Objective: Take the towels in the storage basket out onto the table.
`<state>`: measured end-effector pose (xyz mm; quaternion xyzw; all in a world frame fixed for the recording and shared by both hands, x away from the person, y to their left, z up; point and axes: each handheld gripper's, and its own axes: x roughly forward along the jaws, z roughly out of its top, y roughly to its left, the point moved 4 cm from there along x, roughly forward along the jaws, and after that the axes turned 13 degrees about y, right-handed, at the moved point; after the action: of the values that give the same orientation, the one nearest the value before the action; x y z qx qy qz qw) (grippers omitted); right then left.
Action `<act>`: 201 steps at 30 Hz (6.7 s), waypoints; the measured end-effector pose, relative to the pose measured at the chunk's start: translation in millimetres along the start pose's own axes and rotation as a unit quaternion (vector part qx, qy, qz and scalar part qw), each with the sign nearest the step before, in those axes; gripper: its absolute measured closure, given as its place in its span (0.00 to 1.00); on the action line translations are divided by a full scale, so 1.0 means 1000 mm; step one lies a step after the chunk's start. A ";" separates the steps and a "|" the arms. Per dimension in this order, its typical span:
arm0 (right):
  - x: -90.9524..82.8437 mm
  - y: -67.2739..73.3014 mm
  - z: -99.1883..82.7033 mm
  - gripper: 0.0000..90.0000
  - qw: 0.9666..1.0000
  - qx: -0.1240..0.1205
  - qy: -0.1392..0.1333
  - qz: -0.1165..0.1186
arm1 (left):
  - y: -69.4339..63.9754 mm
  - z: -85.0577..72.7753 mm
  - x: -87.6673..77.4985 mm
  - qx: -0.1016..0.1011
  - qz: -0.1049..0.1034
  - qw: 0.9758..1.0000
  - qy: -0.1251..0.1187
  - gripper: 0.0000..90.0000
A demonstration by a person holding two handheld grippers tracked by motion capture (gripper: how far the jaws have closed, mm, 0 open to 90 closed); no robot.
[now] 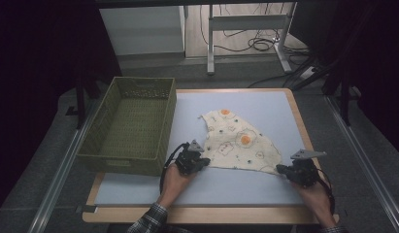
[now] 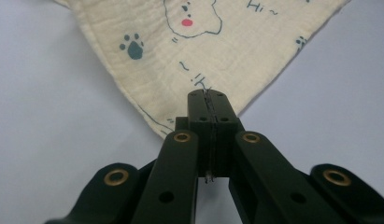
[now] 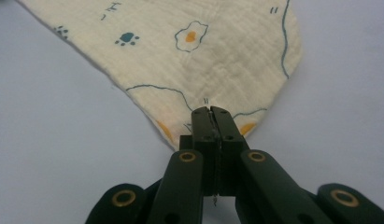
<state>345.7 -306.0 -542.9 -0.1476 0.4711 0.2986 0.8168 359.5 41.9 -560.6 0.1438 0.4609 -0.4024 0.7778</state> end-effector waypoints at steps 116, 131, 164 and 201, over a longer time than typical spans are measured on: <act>0.086 0.031 0.152 0.64 0.997 -0.063 0.037 -0.021 | 0.003 -0.029 -0.004 -0.036 0.085 0.996 -0.016 0.22; 0.078 0.013 0.159 0.94 0.996 -0.064 0.036 -0.053 | 0.003 -0.029 -0.004 -0.036 0.084 0.996 -0.016 0.22; 0.053 -0.096 0.155 0.68 0.994 0.043 0.007 -0.096 | 0.004 -0.028 -0.004 -0.036 0.079 0.996 -0.011 0.18; 0.051 -0.098 0.116 0.65 0.997 0.056 -0.001 -0.046 | 0.079 0.080 0.016 -0.094 0.117 0.988 -0.022 0.44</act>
<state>505.6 -304.1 -531.0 -0.1230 0.4787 0.2343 0.8372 471.6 36.8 -542.8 0.1139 0.4594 -0.2669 0.8395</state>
